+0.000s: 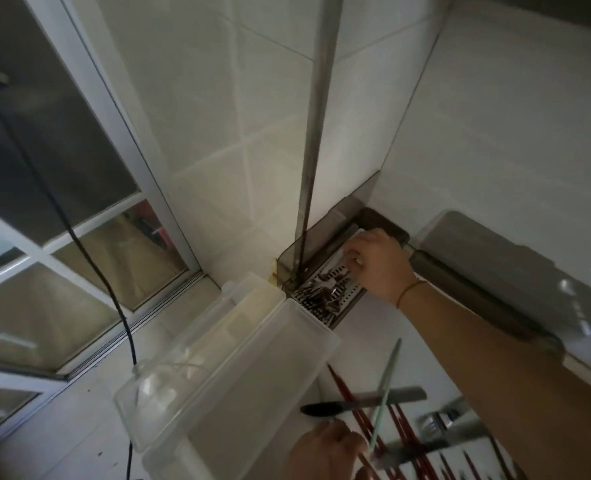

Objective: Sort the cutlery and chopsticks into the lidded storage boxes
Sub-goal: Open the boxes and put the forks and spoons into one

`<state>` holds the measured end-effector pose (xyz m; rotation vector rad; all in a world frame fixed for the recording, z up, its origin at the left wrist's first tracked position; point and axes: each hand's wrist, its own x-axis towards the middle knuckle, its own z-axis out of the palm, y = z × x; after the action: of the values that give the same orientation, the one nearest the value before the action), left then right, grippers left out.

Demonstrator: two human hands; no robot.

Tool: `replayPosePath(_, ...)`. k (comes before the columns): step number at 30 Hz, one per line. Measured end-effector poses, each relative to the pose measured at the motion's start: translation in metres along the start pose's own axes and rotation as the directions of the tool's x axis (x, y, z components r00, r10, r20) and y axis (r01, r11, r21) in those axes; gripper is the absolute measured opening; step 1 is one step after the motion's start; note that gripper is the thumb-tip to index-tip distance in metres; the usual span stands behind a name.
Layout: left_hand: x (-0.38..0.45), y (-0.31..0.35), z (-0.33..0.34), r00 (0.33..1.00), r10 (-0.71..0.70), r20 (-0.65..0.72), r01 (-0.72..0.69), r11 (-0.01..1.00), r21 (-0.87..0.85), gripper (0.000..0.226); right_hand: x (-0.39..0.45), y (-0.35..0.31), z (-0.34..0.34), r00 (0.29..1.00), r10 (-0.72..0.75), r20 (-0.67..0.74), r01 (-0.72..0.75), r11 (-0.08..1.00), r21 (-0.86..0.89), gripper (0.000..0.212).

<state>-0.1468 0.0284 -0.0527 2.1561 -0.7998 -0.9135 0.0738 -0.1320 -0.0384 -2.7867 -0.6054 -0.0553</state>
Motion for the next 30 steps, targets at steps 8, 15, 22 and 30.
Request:
replayPosePath(8, 0.017, 0.008, 0.045, 0.865, -0.119, -0.488, 0.217, 0.964, 0.15, 0.037, -0.165, 0.007, -0.023, 0.988, 0.097, -0.116, -0.094, 0.995, 0.033, 0.004)
replayPosePath(15, 0.04, 0.02, 0.051, 0.892, -0.109, -0.438, 0.239, 0.938, 0.252, 0.029, -0.23, -0.003, 0.014, 0.969, 0.234, 0.076, -0.239, 0.969, 0.059, 0.019)
replayPosePath(22, 0.049, 0.016, 0.059, 0.878, -0.16, -0.452, 0.328, 0.888, 0.323, 0.026, -0.226, -0.015, 0.027, 0.954, 0.285, 0.091, -0.283, 0.959, -0.027, 0.024)
replayPosePath(30, 0.041, 0.013, 0.052, 0.853, -0.201, -0.482, 0.376, 0.877, 0.299, 0.029, -0.237, 0.028, 0.0, 0.949, 0.251, 0.193, -0.238, 0.967, -0.089, 0.037)
